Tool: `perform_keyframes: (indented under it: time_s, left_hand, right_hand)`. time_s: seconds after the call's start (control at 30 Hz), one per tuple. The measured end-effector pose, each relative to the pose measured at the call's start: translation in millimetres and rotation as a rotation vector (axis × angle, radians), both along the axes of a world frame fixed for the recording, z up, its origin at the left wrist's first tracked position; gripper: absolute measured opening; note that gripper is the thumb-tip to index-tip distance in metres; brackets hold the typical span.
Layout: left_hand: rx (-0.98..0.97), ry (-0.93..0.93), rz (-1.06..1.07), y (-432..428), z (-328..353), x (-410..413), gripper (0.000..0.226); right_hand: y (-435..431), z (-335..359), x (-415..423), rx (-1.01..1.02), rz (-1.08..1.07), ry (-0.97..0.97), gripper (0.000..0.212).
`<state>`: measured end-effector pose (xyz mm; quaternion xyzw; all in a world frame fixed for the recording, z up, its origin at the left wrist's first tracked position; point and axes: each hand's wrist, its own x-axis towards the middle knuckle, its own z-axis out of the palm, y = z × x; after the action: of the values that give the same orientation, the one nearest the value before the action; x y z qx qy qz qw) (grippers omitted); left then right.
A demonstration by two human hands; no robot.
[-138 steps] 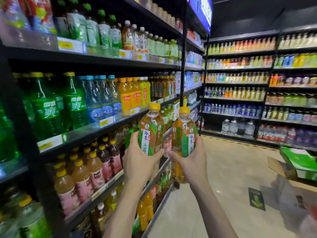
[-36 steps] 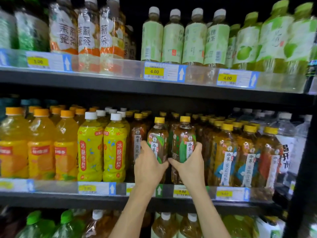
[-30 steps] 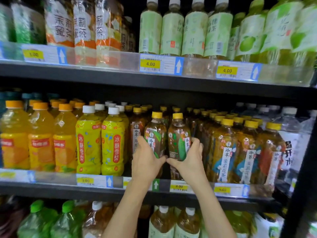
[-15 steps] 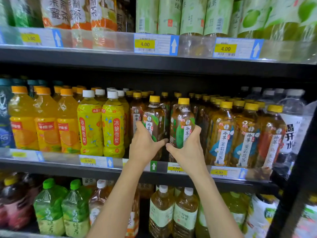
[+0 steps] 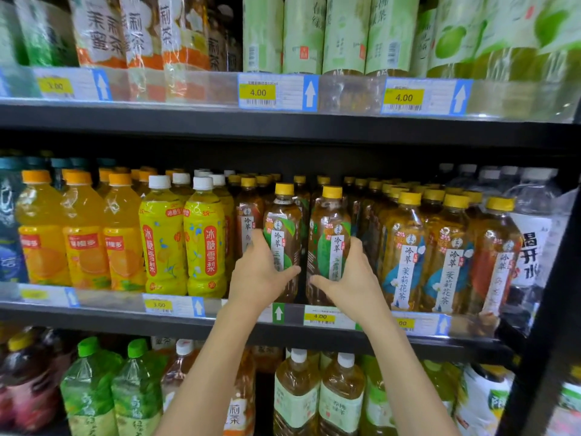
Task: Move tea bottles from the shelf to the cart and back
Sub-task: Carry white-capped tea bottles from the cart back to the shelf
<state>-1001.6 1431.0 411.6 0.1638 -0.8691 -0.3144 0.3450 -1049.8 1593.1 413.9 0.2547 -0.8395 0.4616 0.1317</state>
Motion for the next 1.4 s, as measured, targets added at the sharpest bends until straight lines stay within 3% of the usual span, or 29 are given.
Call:
perform_keyframes:
  time_s: [0.2,0.33,0.57,0.73,0.9,1.1,1.4]
  left_hand:
    - [-0.142,-0.014,0.078,7.7,4.1,-13.2,0.085]
    - [-0.162,-0.07,0.044,7.8,9.4,-23.5,0.095]
    - [-0.049,-0.161,-0.176,-10.6,6.4,-31.3,0.078]
    - [-0.166,-0.136,-0.067,-4.9,12.2,-40.6,0.074]
    - [-0.314,-0.251,0.044,0.4,17.5,-57.0,0.086]
    - [-0.246,-0.368,0.081,-2.3,28.6,-74.8,0.092]
    - [-0.216,-0.358,0.084,-10.2,29.3,-89.9,0.088]
  right_hand:
    - [-5.8,8.4,-6.5,0.101,-0.124,0.056,0.077]
    - [-12.6,11.6,-15.6,0.131,-0.187,0.069,0.09]
    - [-9.9,10.0,-29.2,0.135,-0.108,0.032,0.071]
    - [-22.3,9.5,-45.6,0.136,-0.151,0.035,0.069]
    - [-35.9,9.6,-62.8,0.161,-0.203,-0.003,0.078]
    - [-48.0,16.2,-78.6,0.178,-0.233,-0.057,0.076]
    - [-57.1,20.9,-94.5,0.198,-0.264,-0.094,0.073]
